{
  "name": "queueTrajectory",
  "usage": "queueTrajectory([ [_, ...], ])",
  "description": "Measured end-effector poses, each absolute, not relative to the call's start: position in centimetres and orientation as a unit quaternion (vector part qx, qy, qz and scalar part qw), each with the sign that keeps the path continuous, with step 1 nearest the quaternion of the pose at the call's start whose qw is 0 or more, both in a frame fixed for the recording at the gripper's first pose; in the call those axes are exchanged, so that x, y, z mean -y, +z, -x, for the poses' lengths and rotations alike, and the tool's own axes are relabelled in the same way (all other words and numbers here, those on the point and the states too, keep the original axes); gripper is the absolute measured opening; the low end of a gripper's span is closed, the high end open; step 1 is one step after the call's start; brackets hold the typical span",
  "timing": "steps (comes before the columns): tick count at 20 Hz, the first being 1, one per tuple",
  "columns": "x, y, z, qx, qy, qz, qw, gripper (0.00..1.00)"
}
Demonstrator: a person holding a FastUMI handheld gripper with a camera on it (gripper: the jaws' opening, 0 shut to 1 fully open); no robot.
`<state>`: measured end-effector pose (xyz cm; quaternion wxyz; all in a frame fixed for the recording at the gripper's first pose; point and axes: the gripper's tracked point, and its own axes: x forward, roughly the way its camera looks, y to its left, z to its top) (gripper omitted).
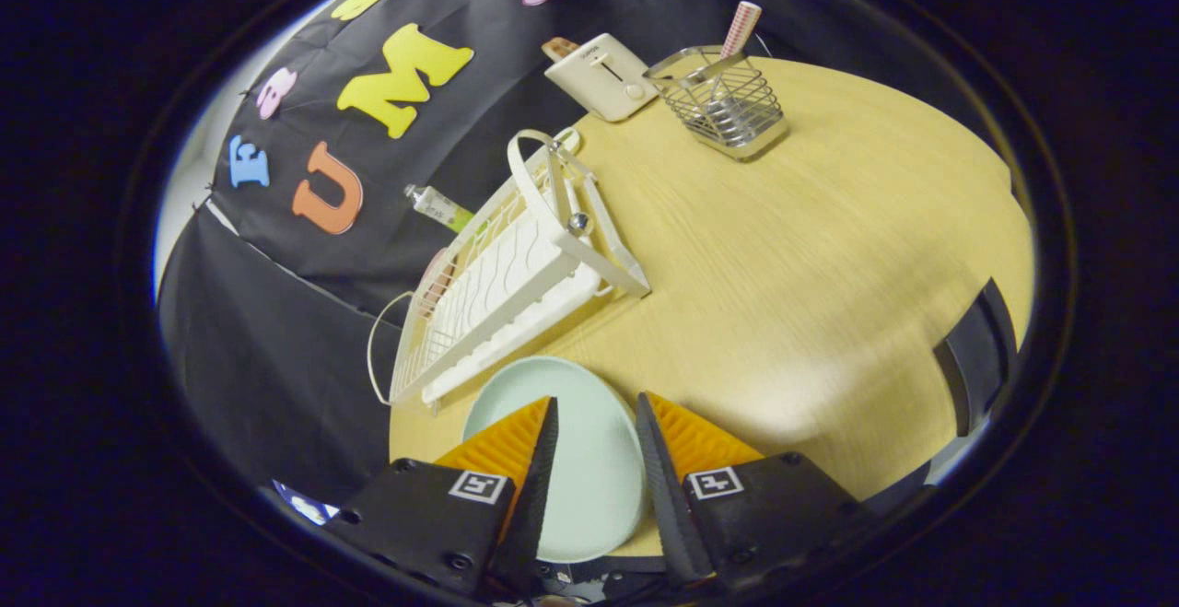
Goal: Take the plate from the dish rack, then take the spoon from the basket and place it into the plate.
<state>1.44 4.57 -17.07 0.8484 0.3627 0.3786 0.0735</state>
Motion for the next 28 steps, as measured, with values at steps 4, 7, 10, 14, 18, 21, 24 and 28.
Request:
queueTrajectory([
  [4, -2.7, -15.3, -1.7, -0.332, 0.057, -0.299, 0.893, 0.69],
  [7, -1.0, -12.7, -1.5, -0.276, 0.044, -0.237, 0.931, 0.79],
  [10, 0.9, -10.1, -1.3, -0.212, 0.030, -0.180, 0.960, 0.85],
  [14, 4.5, -8.4, -0.6, -0.151, -0.015, -0.115, 0.982, 0.97],
  [18, 8.7, -7.7, -0.2, -0.106, -0.047, -0.085, 0.990, 0.99],
  [21, 12.0, -8.1, -0.8, -0.093, -0.054, -0.084, 0.991, 0.99],
  [24, 16.1, -8.4, -2.7, -0.082, -0.068, -0.091, 0.990, 0.99],
  [28, 19.9, -9.0, -6.4, -0.078, -0.077, -0.101, 0.989, 0.97],
])
